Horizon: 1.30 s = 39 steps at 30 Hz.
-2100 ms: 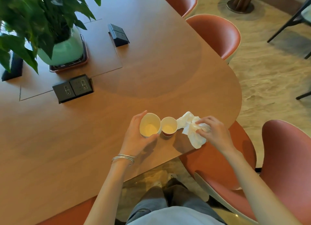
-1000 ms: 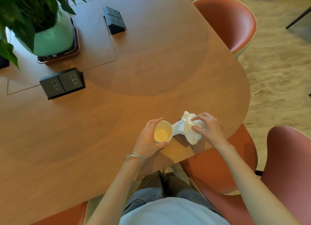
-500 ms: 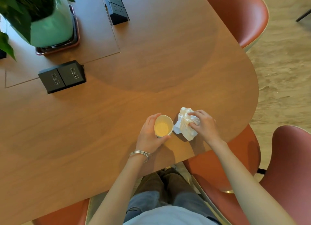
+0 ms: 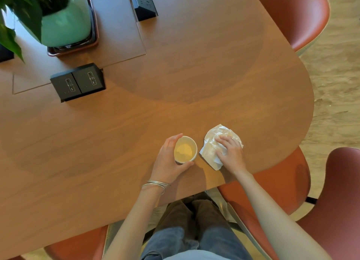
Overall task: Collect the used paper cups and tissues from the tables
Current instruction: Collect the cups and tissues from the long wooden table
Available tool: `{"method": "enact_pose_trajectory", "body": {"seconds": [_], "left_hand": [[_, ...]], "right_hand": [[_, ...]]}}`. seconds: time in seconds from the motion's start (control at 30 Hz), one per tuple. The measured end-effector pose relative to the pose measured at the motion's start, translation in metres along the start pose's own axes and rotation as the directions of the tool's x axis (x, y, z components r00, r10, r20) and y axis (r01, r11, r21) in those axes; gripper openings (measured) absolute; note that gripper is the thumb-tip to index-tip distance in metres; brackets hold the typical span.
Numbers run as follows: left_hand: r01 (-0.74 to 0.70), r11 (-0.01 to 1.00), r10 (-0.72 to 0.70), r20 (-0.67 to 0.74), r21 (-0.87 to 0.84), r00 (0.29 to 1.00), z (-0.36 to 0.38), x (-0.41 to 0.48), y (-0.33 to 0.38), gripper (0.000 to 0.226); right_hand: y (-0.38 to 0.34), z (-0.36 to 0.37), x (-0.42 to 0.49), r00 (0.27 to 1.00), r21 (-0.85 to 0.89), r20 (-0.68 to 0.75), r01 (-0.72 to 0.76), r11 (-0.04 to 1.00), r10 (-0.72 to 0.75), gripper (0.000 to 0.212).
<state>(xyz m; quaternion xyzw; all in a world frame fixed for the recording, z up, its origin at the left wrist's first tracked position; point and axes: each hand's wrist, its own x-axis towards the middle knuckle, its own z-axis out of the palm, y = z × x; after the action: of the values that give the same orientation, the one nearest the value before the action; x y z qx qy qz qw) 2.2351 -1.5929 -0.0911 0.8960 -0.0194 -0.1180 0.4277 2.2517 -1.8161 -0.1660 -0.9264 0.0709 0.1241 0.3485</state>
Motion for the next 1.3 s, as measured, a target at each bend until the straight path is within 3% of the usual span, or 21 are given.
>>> {"method": "enact_pose_trajectory", "body": {"seconds": [0.2, 0.43, 0.73, 0.87, 1.0, 1.3], "left_hand": [[-0.002, 1.0, 0.002, -0.003, 0.0, 1.0, 0.002, -0.001, -0.002, 0.083], [-0.006, 1.0, 0.005, -0.034, -0.031, 0.999, 0.004, -0.002, -0.004, 0.082], [0.002, 0.997, -0.005, -0.045, -0.071, 0.999, 0.004, -0.003, -0.005, 0.08], [0.015, 0.998, -0.017, -0.03, -0.068, 0.999, 0.001, 0.0, -0.003, 0.079], [0.064, 0.994, -0.067, -0.026, -0.084, 0.997, -0.001, 0.003, 0.002, 0.078], [0.044, 0.989, -0.059, -0.107, -0.139, 0.993, -0.007, 0.007, 0.027, 0.077]], "right_hand": [[0.001, 0.005, -0.003, 1.0, -0.037, -0.019, 0.0, 0.999, -0.001, 0.049], [0.002, 0.021, -0.015, 0.988, -0.112, -0.128, 0.075, 0.991, -0.089, 0.035], [-0.004, 0.012, -0.019, 0.988, -0.199, -0.093, 0.101, 0.975, -0.122, 0.032], [-0.009, 0.0, -0.012, 0.998, -0.179, 0.006, 0.059, 0.982, -0.059, 0.033], [-0.013, -0.019, -0.008, 1.0, -0.1, 0.015, 0.001, 0.995, 0.0, 0.033], [-0.035, -0.081, -0.011, 0.998, -0.035, 0.01, 0.058, 0.998, -0.058, 0.032]]}}
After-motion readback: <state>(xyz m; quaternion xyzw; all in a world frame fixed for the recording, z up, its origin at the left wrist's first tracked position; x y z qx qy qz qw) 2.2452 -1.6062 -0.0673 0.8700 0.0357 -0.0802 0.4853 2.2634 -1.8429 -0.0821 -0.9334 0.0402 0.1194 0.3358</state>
